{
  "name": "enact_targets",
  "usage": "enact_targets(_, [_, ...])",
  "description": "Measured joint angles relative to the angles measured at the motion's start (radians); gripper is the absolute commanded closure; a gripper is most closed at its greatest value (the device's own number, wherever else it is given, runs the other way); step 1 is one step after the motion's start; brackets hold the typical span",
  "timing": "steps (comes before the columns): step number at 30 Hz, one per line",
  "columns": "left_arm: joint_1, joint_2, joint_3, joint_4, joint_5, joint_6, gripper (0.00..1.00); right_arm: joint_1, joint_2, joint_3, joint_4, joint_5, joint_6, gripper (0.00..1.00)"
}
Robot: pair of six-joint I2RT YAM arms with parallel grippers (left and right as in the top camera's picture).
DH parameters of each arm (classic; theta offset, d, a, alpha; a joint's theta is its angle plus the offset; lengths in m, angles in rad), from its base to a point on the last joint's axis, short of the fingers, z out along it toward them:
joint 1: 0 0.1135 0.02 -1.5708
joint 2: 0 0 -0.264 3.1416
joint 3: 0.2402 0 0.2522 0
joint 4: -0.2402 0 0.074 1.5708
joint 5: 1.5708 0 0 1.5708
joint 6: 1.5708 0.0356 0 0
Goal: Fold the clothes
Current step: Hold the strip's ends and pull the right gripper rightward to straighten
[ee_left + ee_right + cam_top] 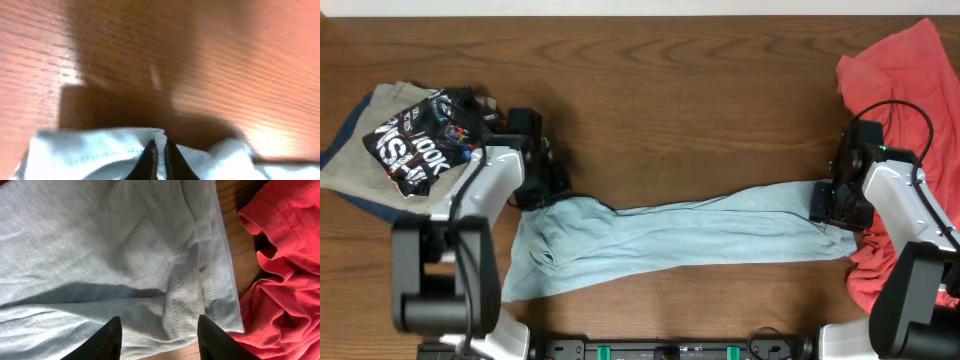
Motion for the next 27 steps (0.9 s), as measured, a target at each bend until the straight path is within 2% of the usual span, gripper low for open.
enact_targets(4, [-0.001,-0.134,0.021,-0.074,0.01,-0.01,0.94,0.0,0.0,0.0,0.0,0.0,0.0,0.53])
enact_targets(8, [-0.015,-0.245,0.041,-0.237,0.013,-0.011,0.94,0.0,0.0,0.0,0.003,0.0,0.0,0.52])
enact_targets(14, [-0.047,-0.274,0.041,-0.436,0.024,-0.008,0.94,0.0,0.0,-0.002,-0.001,0.0,0.0,0.52])
enact_targets(27, [-0.047,-0.274,0.04,-0.481,-0.044,0.0,0.94,0.0,0.0,-0.002,-0.015,0.001,0.002,0.47])
